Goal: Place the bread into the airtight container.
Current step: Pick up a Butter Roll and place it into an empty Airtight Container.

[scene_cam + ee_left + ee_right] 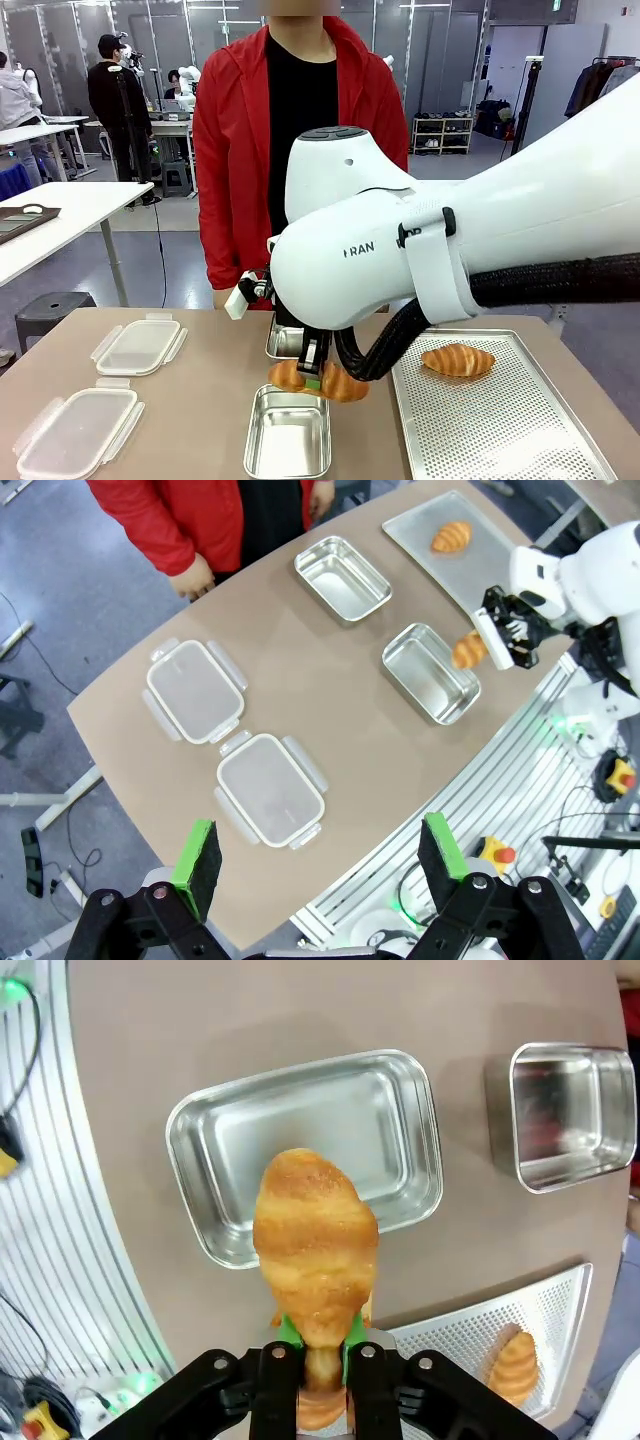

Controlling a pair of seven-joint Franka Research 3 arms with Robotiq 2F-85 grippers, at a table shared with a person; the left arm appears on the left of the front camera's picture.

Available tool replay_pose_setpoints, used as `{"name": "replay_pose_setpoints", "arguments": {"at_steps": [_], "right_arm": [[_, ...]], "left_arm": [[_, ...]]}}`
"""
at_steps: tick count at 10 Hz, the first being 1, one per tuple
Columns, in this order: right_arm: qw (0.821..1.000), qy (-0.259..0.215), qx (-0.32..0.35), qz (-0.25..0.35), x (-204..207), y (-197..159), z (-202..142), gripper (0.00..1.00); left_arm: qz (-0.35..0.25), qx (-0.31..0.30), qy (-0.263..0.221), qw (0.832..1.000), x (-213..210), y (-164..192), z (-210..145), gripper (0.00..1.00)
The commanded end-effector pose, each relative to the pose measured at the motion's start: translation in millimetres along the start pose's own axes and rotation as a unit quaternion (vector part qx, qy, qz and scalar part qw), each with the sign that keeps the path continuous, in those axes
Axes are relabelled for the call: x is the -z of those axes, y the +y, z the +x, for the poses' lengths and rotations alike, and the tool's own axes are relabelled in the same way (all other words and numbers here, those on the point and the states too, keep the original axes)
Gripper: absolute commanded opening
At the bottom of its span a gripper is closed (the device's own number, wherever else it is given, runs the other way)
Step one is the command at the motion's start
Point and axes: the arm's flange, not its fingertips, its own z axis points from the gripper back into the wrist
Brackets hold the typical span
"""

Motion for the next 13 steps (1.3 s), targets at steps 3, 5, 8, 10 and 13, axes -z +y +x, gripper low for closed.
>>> {"name": "replay_pose_setpoints", "arguments": {"at_steps": [3, 5, 8, 10, 13], "right_arm": [[0.966, -0.03, 0.255, 0.018, 17.0, -1.9, 7.1, 0.17], [0.921, -0.01, 0.385, 0.057, 31.3, 6.0, 21.6, 0.17], [0.88, 0.016, 0.472, 0.048, 66.4, -1.8, 37.6, 0.17], [0.87, 0.004, 0.493, 0.017, 90.7, -13.3, 41.1, 0.17], [0.869, -0.008, 0.495, 0.01, 112.4, -19.9, 38.1, 0.4]], "left_arm": [[-0.001, 0.009, -0.001, 1.0, -1.5, 0.9, 0.0, 1.0], [-0.001, 0.009, -0.001, 1.0, -1.5, 0.9, 0.0, 1.0], [-0.001, 0.009, -0.001, 1.0, -1.5, 0.9, 0.0, 1.0], [-0.001, 0.009, -0.001, 1.0, -1.5, 0.9, 0.0, 1.0], [-0.001, 0.009, -0.001, 1.0, -1.5, 0.9, 0.0, 1.0]]}}
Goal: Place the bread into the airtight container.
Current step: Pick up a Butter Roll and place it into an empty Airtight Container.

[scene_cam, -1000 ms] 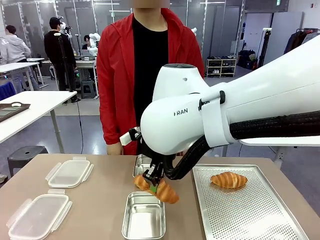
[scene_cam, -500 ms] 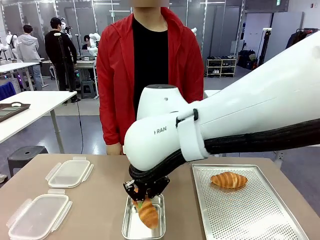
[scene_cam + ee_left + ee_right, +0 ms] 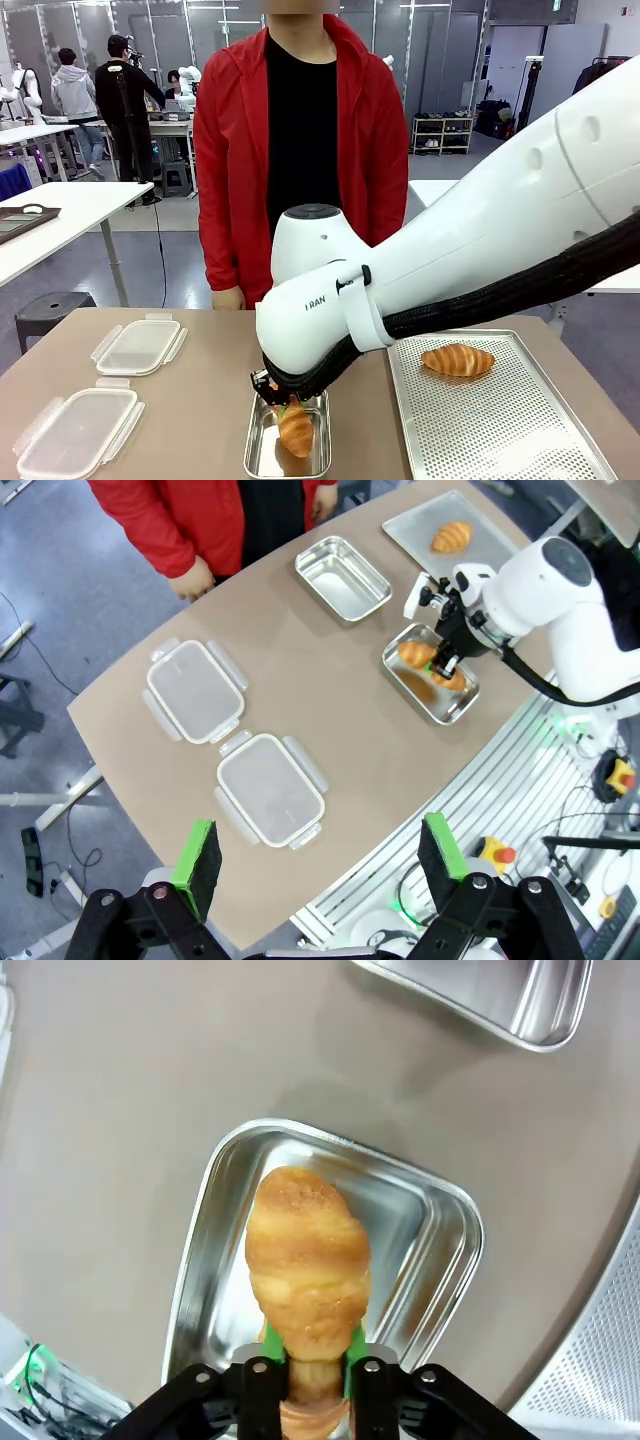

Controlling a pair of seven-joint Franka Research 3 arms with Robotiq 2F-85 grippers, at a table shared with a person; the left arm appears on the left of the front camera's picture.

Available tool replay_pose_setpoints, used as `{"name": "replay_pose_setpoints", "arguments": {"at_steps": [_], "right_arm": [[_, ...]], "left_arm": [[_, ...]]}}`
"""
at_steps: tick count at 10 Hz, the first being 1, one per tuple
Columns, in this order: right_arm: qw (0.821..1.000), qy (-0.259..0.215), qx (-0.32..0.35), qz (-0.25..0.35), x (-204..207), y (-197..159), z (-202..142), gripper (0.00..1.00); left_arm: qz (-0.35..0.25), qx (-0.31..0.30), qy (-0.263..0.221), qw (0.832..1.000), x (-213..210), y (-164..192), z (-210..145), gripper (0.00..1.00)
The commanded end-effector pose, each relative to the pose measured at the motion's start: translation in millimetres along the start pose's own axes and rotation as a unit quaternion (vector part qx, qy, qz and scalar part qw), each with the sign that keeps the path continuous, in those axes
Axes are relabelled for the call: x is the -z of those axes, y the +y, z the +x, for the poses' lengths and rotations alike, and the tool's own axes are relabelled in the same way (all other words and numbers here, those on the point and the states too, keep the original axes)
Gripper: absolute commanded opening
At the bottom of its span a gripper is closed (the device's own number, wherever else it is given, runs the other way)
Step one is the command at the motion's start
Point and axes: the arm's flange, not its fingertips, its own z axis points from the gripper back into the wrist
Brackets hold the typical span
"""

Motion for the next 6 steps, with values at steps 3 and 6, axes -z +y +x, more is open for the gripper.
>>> {"name": "replay_pose_setpoints", "arguments": {"at_steps": [3, 6], "right_arm": [[0.999, -0.016, 0.026, -0.007, 3.5, 3.0, -0.6, 0.94], [1.0, -0.011, 0.025, -0.009, 8.2, 1.5, -2.9, 1.0]], "left_arm": [[-0.001, 0.009, -0.001, 1.0, -1.5, 1.0, -0.1, 1.0], [-0.001, 0.009, -0.001, 1.0, -1.5, 1.0, -0.1, 1.0]]}}
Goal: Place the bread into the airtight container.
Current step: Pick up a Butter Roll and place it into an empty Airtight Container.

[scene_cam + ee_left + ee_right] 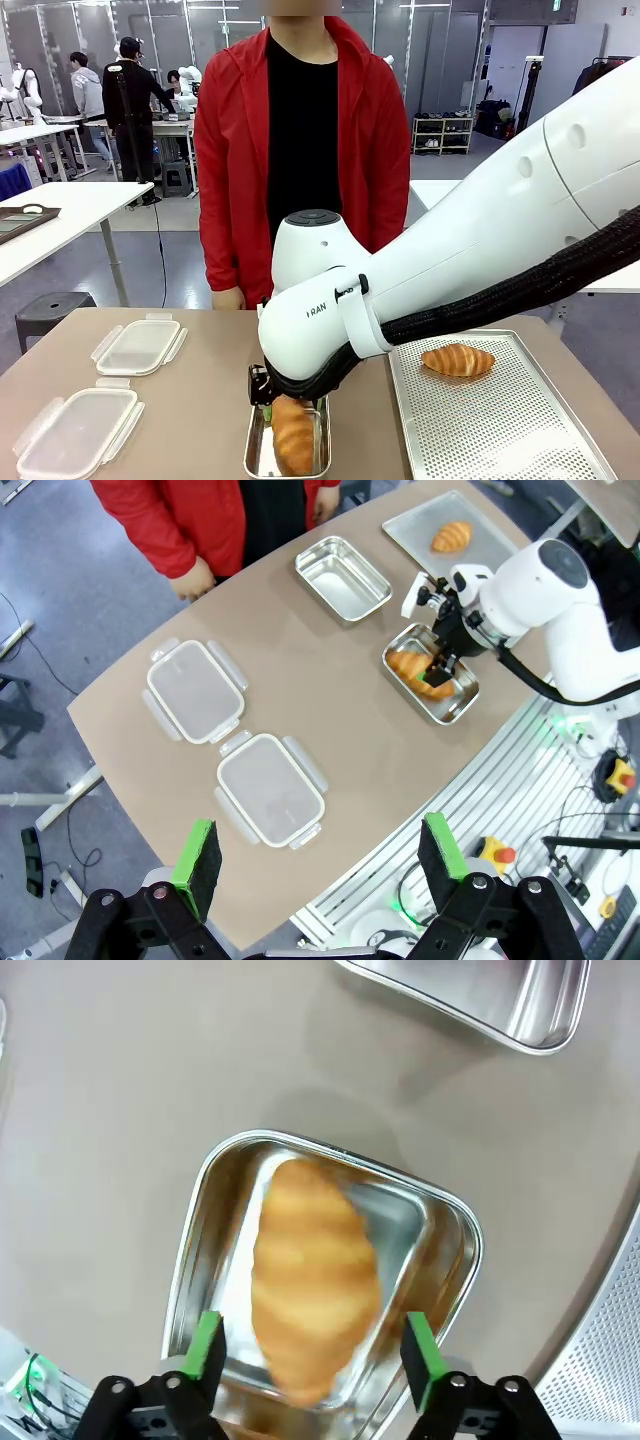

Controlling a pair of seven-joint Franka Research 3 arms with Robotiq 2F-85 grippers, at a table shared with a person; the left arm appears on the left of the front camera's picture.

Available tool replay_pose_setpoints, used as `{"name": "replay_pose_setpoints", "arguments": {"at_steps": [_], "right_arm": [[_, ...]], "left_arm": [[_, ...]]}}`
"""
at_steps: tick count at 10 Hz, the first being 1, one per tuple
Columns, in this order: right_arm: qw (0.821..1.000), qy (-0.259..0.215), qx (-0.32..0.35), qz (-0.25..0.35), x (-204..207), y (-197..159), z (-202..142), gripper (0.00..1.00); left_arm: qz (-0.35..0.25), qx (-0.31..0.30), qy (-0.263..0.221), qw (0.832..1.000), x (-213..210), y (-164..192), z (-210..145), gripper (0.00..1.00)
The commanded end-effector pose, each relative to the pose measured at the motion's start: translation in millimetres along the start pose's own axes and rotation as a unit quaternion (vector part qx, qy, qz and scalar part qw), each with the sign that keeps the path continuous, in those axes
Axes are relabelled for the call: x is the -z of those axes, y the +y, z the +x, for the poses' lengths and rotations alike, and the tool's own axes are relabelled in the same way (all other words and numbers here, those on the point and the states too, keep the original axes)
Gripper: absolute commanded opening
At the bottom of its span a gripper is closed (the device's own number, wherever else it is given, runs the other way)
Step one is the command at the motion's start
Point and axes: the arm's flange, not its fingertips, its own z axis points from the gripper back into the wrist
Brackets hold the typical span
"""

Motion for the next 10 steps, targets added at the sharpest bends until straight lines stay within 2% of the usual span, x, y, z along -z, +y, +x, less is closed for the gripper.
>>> {"name": "replay_pose_setpoints", "arguments": {"at_steps": [1, 2, 10], "right_arm": [[1.0, -0.005, 0.016, -0.012, 9.9, -3.0, -3.8, 0.93], [1.0, 0.0, 0.0, 0.0, 0.0, 0.0, 0.0, 0.93], [1.0, 0.0, 0.0, 0.0, 0.0, 0.0, 0.0, 0.93]], "left_arm": [[-0.001, 0.009, -0.001, 1.0, -1.5, 1.0, -0.1, 1.0], [-0.001, 0.009, -0.001, 1.0, -1.5, 1.0, -0.1, 1.0], [-0.001, 0.009, -0.001, 1.0, -1.5, 1.0, -0.1, 1.0]]}}
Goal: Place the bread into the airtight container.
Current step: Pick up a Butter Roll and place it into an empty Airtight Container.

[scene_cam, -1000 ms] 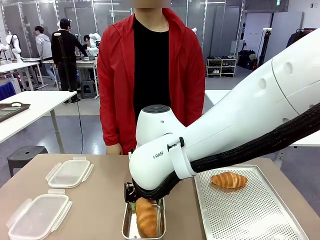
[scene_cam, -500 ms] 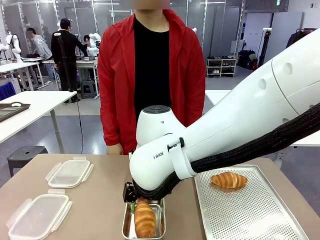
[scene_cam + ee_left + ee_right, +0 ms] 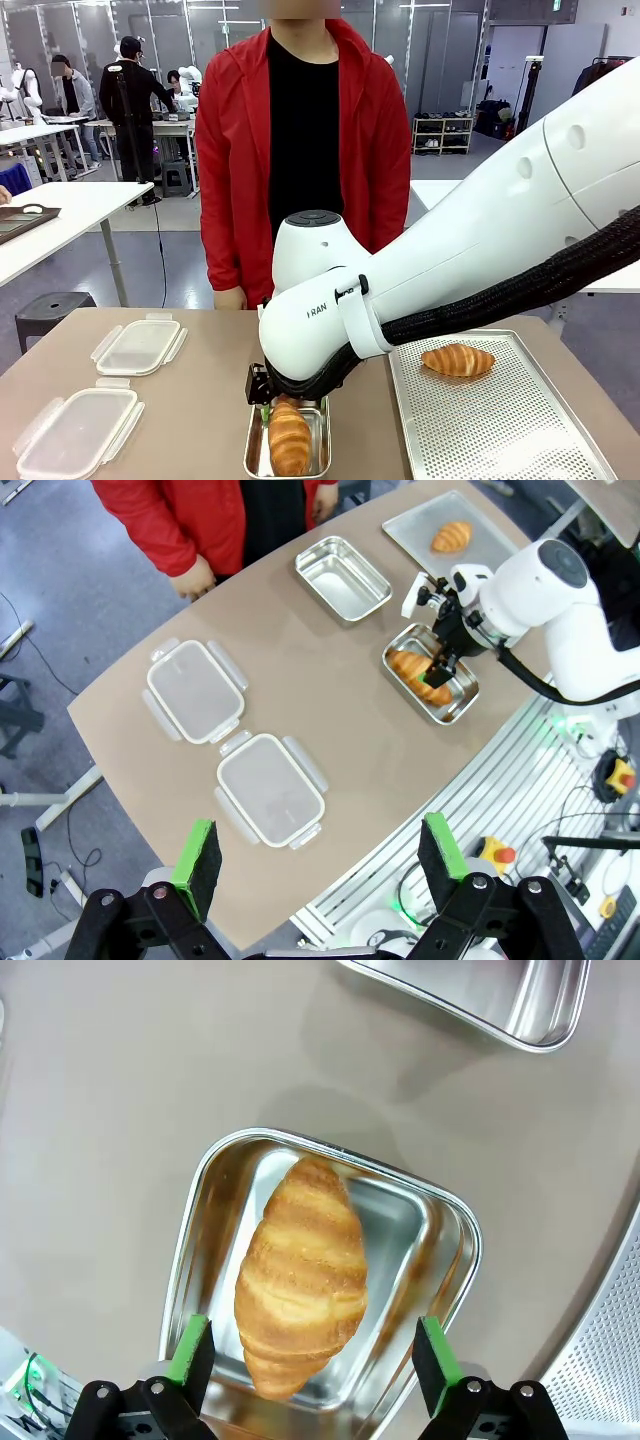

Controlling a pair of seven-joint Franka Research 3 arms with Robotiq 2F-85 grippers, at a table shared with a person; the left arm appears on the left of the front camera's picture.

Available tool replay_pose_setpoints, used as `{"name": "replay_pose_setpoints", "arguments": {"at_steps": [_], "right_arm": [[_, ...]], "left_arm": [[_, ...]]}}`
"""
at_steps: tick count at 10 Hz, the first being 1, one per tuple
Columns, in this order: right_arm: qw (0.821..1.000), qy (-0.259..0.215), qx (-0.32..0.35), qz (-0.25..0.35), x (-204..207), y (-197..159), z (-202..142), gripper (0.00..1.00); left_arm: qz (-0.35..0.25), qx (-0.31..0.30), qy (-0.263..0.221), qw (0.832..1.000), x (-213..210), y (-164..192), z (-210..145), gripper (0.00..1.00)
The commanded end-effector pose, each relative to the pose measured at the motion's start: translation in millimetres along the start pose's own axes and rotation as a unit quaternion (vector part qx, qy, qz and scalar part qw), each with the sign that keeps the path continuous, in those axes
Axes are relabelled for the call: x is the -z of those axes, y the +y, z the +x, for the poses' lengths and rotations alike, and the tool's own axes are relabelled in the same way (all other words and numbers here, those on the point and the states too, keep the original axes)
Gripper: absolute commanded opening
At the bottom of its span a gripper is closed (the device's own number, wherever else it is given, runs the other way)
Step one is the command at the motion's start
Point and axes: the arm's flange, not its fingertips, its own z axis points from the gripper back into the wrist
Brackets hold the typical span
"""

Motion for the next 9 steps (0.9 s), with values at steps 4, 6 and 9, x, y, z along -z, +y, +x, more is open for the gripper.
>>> {"name": "replay_pose_setpoints", "arguments": {"at_steps": [4, 6, 9], "right_arm": [[1.0, -0.001, 0.0, 0.001, -0.3, 0.7, -0.1, 0.93], [0.998, -0.038, -0.047, -0.011, -37.0, -2.1, -8.5, 1.0], [0.992, -0.062, -0.111, -0.015, -132.9, -33.7, -39.0, 1.0]], "left_arm": [[-0.001, 0.009, -0.001, 1.0, -1.5, 1.0, -0.1, 1.0], [-0.001, 0.009, -0.001, 1.0, -1.5, 1.0, -0.1, 1.0], [-0.001, 0.009, -0.001, 1.0, -1.5, 1.0, -0.1, 1.0]]}}
